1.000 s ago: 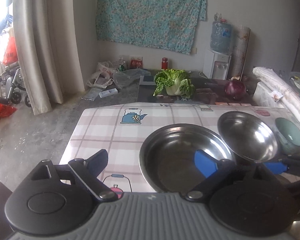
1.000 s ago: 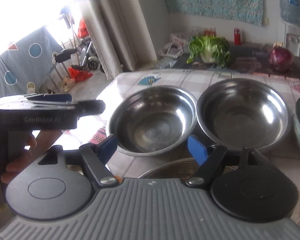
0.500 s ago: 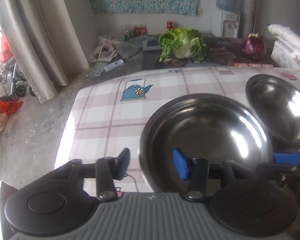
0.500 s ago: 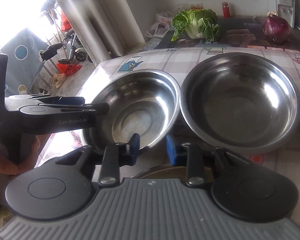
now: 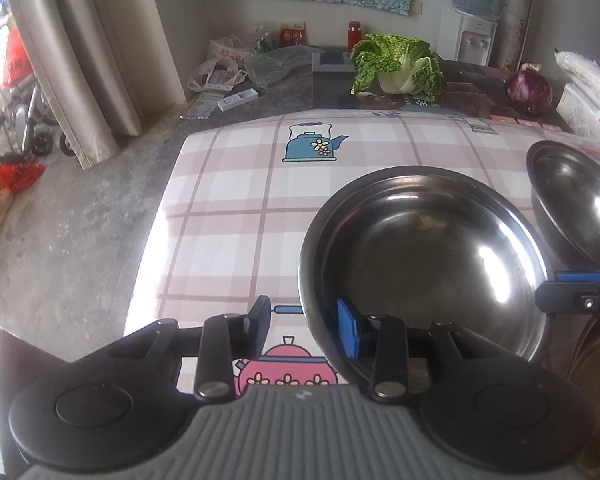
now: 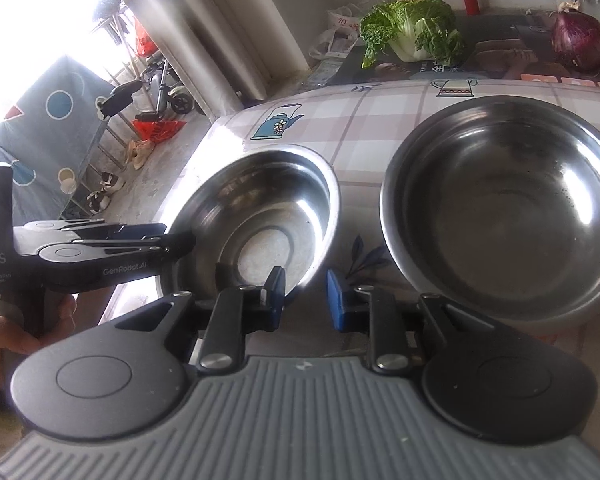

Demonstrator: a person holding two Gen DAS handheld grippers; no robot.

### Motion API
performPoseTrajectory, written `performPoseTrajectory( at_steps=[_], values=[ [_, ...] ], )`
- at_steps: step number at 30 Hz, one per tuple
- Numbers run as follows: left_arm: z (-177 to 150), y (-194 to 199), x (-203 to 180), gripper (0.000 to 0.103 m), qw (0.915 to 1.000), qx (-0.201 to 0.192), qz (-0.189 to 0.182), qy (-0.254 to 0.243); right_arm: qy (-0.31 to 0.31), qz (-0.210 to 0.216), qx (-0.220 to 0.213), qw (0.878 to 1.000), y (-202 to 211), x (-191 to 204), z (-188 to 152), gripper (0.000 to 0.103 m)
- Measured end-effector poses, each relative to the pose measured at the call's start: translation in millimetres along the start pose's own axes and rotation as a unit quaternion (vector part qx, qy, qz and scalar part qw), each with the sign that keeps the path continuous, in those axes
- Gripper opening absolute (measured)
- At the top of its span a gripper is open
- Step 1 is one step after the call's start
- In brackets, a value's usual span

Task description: Organize plates and bowls

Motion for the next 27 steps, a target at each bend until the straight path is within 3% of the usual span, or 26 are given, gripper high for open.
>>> performPoseTrajectory(
  at_steps=[3, 7, 8, 10, 16, 27],
  values=[
    [2, -5, 6, 0.037, 0.9993, 0.009, -0.025, 0.026, 0.005, -0.004, 0.005, 1.000, -7, 2, 4, 0.017],
    [3, -16, 7, 0.036, 0.9986, 0.021, -0.029, 0.039, 0.008, -0.006, 0.002, 1.000, -14, 5, 7, 0.015],
    [3, -18, 6, 0.028, 0.9985, 0.023, -0.028, 0.041, 0.008, -0.006, 0.001, 1.000, -14, 5, 8, 0.015],
    [2, -17, 6, 0.021, 0.9987, 0.022, -0.017, 0.043, 0.005, -0.002, 0.002, 1.000, -15, 7, 8, 0.014],
    [-5, -9, 11, 0.019, 0.9980, 0.024, -0.031, 0.049, 0.006, -0.003, 0.003, 1.000, -14, 9, 5, 0.014],
    [-2, -10, 0, 0.020, 0.9994, 0.015, 0.000, 0.033, 0.000, -0.018, -0.014, 1.000, -17, 6, 7, 0.013]
  ],
)
Point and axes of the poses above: each gripper's, at about its wrist camera, not at the fingertips, and y roughly against the way its jaws point, x to its left, z to its top, the point moved 5 cm from there along -y, roughly the way its jaws point, and after that the axes turned 2 degrees about -y, right-handed, at the moved point
